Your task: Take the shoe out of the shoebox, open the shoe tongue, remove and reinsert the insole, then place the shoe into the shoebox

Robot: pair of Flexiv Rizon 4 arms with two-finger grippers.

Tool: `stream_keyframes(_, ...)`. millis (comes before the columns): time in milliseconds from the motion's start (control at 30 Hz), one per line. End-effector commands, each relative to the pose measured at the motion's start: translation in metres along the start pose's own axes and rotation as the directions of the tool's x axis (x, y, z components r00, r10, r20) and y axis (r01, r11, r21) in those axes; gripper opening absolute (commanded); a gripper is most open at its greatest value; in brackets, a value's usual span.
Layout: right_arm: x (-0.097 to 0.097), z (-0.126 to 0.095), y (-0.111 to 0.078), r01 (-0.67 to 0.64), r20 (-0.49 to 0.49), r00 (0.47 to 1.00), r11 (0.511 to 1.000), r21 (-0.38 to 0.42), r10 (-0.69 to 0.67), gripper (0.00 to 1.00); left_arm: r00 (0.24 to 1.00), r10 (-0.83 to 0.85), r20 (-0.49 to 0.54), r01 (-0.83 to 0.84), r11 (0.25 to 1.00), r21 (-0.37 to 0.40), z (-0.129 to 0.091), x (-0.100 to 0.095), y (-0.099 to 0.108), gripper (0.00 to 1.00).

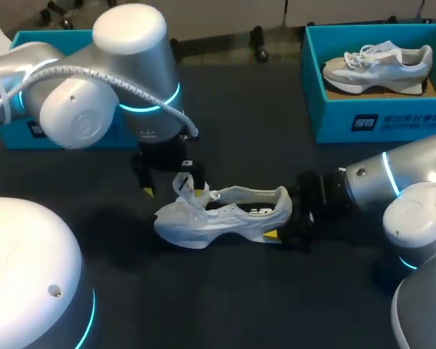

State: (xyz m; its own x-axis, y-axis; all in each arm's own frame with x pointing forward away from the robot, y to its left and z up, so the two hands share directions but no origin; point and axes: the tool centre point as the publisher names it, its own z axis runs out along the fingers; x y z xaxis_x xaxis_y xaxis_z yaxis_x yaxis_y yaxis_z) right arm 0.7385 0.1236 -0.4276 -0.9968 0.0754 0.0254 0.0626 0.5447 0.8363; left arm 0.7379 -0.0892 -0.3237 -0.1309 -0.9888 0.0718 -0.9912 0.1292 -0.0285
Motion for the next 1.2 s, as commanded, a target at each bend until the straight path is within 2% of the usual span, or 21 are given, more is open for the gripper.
stream_keyframes(33,0.0,0.001,-0.001,0.0,0.002,1.0,1.0,0.003,0.0,0.0,0.997,0.076,0.021,-0.077,0.997,0.022,-0.02,0.014,-0.006,1.0)
stream_keyframes(133,0.0,0.001,-0.001,0.0,0.002,1.0,1.0,0.003,0.0,0.0,0.986,0.163,0.042,-0.166,0.985,0.058,-0.032,0.021,-0.009,1.0)
stream_keyframes(200,0.0,0.001,-0.001,0.0,0.002,1.0,1.0,0.003,0.0,0.0,0.961,0.256,0.103,-0.265,0.96,0.089,-0.04,0.027,-0.01,1.0)
stream_keyframes(300,0.0,0.001,-0.001,0.0,0.002,1.0,1.0,0.003,0.0,0.0,0.913,0.383,0.138,-0.396,0.915,0.083,-0.048,0.034,-0.012,0.98)
stream_keyframes(333,0.0,0.001,-0.001,0.0,0.002,1.0,1.0,0.003,0.0,0.0,0.895,0.422,0.143,-0.435,0.897,0.077,-0.05,0.036,-0.013,0.76)
stream_keyframes(367,0.0,0.001,-0.001,0.0,0.002,1.0,1.0,0.003,0.0,0.0,0.88,0.452,0.147,-0.465,0.882,0.069,-0.052,0.038,-0.014,0.6)
stream_keyframes(400,0.0,0.001,-0.001,0.0,0.002,1.0,1.0,0.003,0.0,0.0,0.86,0.491,0.14,-0.502,0.863,0.062,-0.054,0.04,-0.016,0.47)
stream_keyframes(500,0.0,0.001,-0.001,0.0,0.002,1.0,1.0,0.003,0.0,0.0,0.812,0.57,0.124,-0.578,0.815,0.042,-0.059,0.044,-0.019,0.26)
stream_keyframes(533,0.0,0.001,-0.001,0.0,0.002,1.0,1.0,0.003,0.0,0.0,0.779,0.616,0.12,-0.623,0.782,0.034,-0.062,0.047,-0.02,0.08)
stream_keyframes(567,0.0,0.001,-0.001,0.0,0.002,1.0,1.0,0.003,0.0,0.0,0.75,0.65,0.124,-0.656,0.754,0.019,-0.063,0.049,-0.02,0.0)
stream_keyframes(700,0.0,0.001,-0.001,0.0,0.002,1.0,1.0,0.003,0.0,0.0,0.631,0.767,0.119,-0.769,0.638,-0.036,-0.064,0.056,-0.022,0.0)
stream_keyframes(867,0.0,0.001,-0.001,0.0,0.002,1.0,1.0,0.003,0.0,0.0,0.401,0.913,0.074,-0.904,0.407,-0.126,-0.066,0.062,-0.026,0.0)
stream_keyframes(1033,0.0,0.001,-0.001,0.0,0.002,1.0,1.0,0.003,0.0,0.0,0.179,0.984,0.014,-0.97,0.179,-0.162,-0.068,0.068,-0.026,0.0)
stream_keyframes(1200,0.0,0.001,-0.001,0.0,0.002,1.0,1.0,0.003,0.0,0.0,0.015,1.0,-0.009,-0.988,0.013,-0.157,-0.072,0.072,-0.023,0.0)
